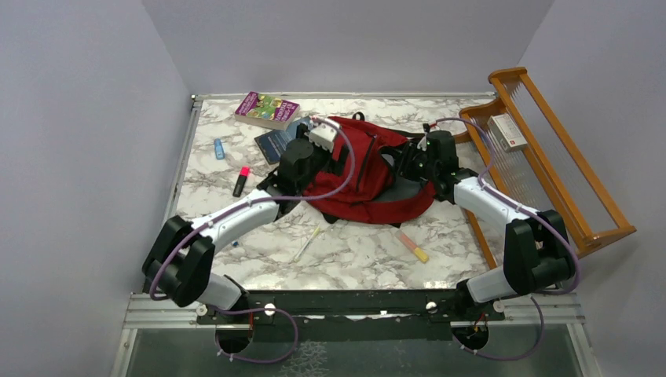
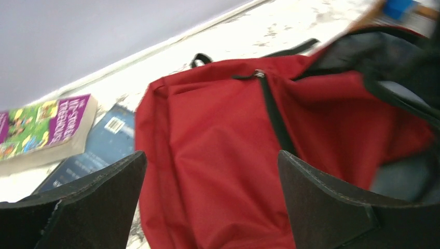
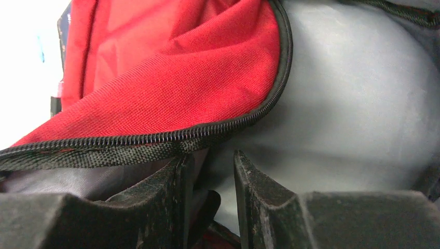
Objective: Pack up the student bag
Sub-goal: Adjust the student bag at the center of the board.
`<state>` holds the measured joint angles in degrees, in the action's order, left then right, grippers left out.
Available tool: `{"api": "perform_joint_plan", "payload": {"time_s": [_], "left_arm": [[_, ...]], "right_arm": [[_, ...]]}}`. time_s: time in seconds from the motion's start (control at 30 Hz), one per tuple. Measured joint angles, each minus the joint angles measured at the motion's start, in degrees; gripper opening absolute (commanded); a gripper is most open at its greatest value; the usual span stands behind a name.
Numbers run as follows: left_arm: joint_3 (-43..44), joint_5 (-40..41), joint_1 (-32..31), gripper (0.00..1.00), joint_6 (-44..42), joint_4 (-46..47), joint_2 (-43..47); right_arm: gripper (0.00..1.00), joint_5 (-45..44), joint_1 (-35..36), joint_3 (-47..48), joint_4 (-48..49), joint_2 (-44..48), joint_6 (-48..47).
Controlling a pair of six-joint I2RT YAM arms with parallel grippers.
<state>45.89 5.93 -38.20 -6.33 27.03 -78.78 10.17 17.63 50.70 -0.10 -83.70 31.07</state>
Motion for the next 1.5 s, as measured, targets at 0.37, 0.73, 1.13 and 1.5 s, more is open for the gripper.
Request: {"api": "perform_joint_plan", "payload": {"time_s": [0.37, 0.73, 1.13, 1.5], "left_arm": [[26.47, 5.4, 12.96, 0.98, 11.5, -25.9, -17.7], [32.87, -2.91, 16.26, 0.76, 11.39, -37.22, -29.4], [38.12, -11.1, 18.64, 0.03, 12.09, -41.68, -35.52], [44.35, -18.78, 18.67, 0.0, 11.67, -46.07, -35.76]], "right_arm": [[0.4, -0.37, 0.0, -1.42, 0.11, 0.04, -0.22], [0.4, -0.33, 0.0, -2.45, 0.48, 0.57, -0.7], [0.39, -0.07, -0.39, -4.61, 1.9, 1.29, -0.92], [0.39, -0.26, -1.27, -7.89, 4.37, 7.06, -0.42]]}}
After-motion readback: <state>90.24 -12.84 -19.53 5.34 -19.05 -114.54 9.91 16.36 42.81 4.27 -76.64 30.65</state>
